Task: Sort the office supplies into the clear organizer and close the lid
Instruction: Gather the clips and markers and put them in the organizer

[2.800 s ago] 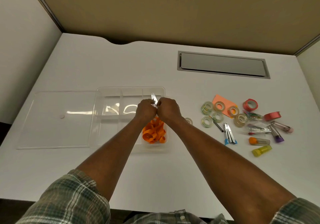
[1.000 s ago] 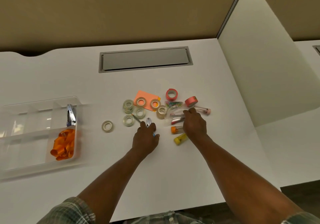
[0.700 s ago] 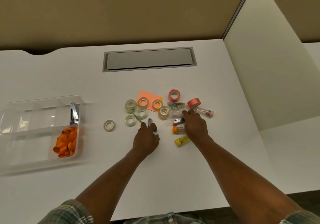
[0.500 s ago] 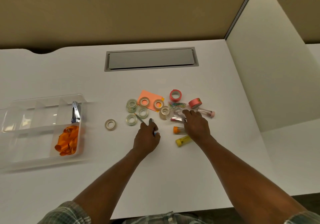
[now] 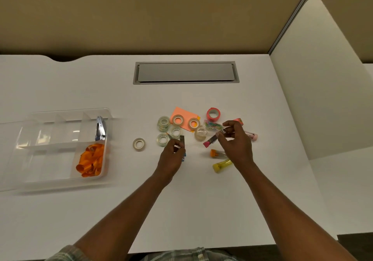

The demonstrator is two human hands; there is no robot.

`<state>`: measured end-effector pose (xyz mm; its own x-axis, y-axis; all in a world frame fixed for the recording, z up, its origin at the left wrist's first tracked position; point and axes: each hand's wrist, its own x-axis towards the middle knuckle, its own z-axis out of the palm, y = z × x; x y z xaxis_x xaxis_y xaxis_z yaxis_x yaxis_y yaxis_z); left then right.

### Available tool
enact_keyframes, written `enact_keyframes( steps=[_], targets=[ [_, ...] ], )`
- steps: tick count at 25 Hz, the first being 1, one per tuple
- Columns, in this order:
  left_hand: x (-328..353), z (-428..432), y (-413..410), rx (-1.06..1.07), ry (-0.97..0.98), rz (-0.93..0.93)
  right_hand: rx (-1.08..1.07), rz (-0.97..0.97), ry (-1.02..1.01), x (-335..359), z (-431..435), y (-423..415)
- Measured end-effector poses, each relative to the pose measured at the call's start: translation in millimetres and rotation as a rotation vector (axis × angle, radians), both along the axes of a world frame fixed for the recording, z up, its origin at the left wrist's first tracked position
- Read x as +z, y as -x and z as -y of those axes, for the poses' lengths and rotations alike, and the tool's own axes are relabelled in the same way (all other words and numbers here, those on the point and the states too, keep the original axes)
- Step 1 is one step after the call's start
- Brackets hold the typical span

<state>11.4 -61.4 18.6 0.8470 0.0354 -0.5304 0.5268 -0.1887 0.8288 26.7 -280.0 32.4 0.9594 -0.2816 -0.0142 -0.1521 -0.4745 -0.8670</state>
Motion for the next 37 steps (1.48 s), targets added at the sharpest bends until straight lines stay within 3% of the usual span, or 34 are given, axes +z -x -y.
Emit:
enact_keyframes(
  steps=[4, 8, 12, 18, 23, 27, 31, 37],
  targets=[
    [15, -22, -3, 0.102, 0.147, -0.014, -0.112, -0.097, -0.409, 11, -31, -6],
    [34, -57, -11, 0.149, 0.330, -0.082, -0.064, -0.228, -0.822, 21, -75, -14],
    [49, -104, -12, 0.160, 0.367, -0.131, -0.014, -0.361, -0.977, 24, -145, -24],
    [53, -179, -10, 0.044, 0.200, -0.014, -0.047, -0.557, -0.925, 26, -270, -36],
    [47, -243, -19, 0.291, 0.150, -0.106, -0.119, -0.700, -0.899, 31, -348, -52],
    [40, -283, -49, 0.398, 0.073, -0.126, -0.038, -0.672, -0.674, 36, -387, -73],
    [31, -298, -78, 0.349, 0.029, -0.081, 0.064, -0.602, -0.496, 32, -406, -87],
    [17, -299, -88, 0.285, -0.073, 0.002, 0.123, -0.571, -0.405, 25, -414, -98]
  ],
)
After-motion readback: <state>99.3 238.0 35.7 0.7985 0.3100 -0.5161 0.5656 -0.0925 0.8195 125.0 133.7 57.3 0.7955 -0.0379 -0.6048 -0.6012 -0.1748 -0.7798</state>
